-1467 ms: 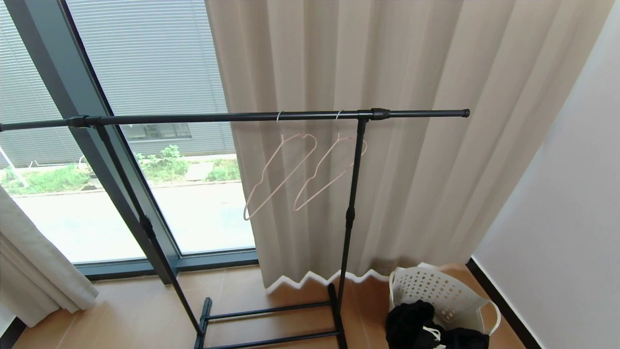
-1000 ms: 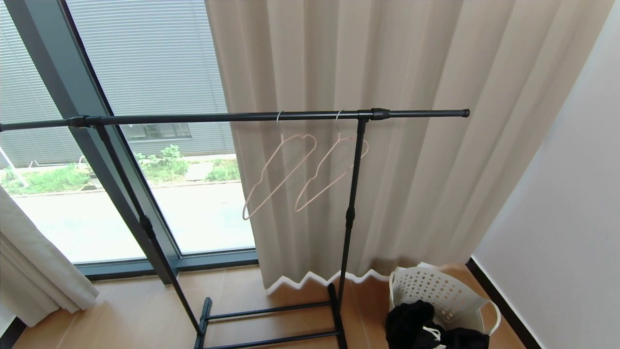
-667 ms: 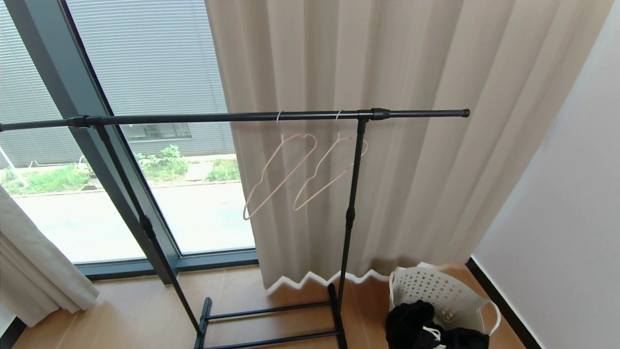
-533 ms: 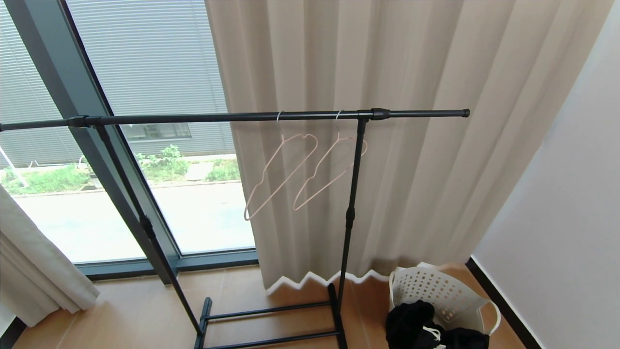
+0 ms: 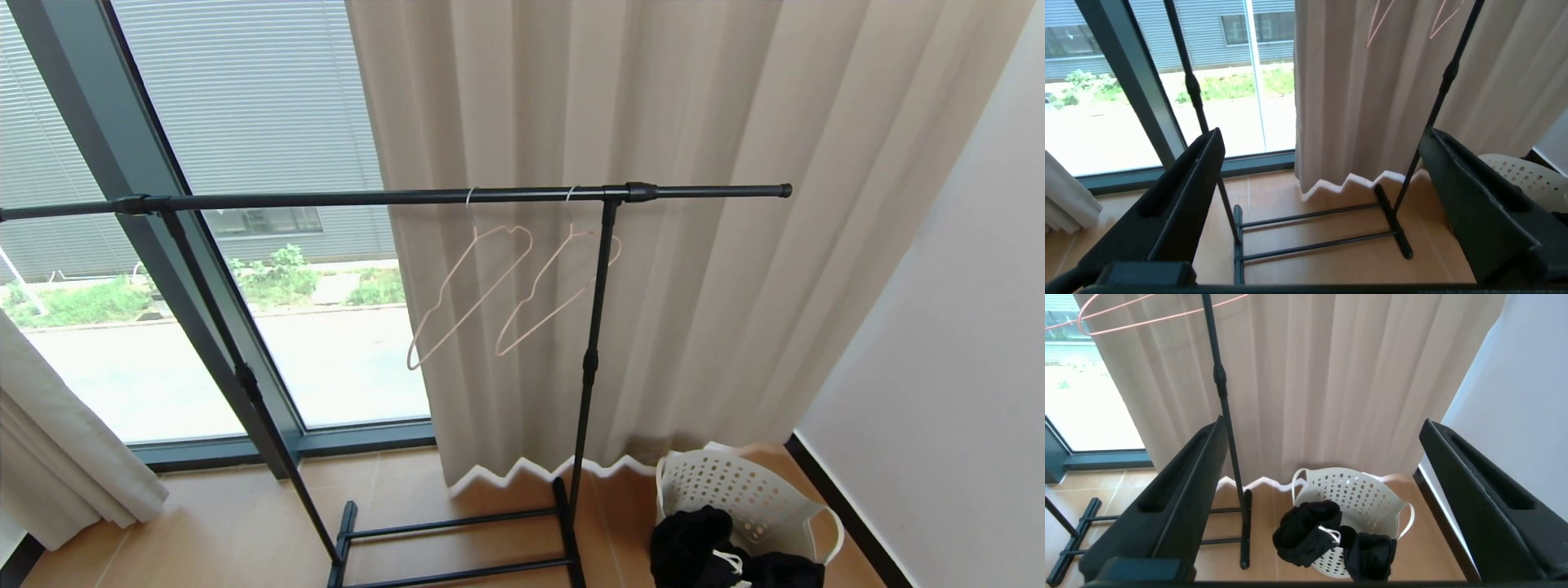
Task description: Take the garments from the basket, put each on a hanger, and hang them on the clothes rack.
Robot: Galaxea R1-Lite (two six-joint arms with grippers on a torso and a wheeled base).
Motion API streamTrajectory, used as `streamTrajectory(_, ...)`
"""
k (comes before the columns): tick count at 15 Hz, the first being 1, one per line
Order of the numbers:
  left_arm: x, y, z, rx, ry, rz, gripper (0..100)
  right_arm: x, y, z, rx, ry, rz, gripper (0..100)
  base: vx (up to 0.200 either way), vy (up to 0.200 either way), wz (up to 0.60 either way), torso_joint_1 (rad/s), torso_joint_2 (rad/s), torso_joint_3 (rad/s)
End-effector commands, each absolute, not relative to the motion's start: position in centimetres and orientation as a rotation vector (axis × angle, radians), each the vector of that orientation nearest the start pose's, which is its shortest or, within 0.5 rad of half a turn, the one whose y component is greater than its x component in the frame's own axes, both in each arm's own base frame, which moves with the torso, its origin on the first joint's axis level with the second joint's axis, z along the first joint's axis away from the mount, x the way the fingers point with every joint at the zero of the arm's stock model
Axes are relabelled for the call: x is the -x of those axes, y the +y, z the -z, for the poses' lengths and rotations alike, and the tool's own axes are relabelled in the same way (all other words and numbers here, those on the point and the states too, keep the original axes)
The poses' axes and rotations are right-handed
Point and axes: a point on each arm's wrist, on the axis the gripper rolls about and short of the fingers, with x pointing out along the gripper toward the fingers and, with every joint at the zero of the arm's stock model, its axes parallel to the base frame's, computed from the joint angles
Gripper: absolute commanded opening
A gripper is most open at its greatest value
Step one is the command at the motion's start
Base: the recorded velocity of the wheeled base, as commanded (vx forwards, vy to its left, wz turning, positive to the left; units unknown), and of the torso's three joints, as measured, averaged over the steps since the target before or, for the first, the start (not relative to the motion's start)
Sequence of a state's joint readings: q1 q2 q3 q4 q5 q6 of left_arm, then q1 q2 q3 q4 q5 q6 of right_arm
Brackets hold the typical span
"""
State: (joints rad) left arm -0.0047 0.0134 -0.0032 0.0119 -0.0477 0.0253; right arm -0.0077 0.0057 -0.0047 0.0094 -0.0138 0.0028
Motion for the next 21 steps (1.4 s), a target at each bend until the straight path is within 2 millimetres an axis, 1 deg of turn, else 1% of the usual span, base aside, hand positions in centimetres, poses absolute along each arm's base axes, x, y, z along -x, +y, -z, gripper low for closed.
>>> streamTrajectory(1, 2.19, -0.09, -7.54, -0.024, 0.024, 0.051, 100, 2.27, -0.01, -7.6, -0.003, 0.011, 0.021, 100, 0.0, 0.0, 0.0, 0.0, 0.0, 0.0)
streamTrajectory(14, 2.19, -0.09, -7.54, -0.016, 0.024, 0.051, 100, 2.26, -0.03, -7.57, -0.003, 0.011, 0.029, 100, 0.0, 0.0, 0.0, 0.0, 0.0, 0.0)
streamTrajectory(21, 2.19, -0.09, -7.54, -0.018, 0.024, 0.051, 100, 2.26, -0.02, -7.55, 0.025, 0.013, 0.024, 100, 0.0, 0.0, 0.0, 0.0, 0.0, 0.0)
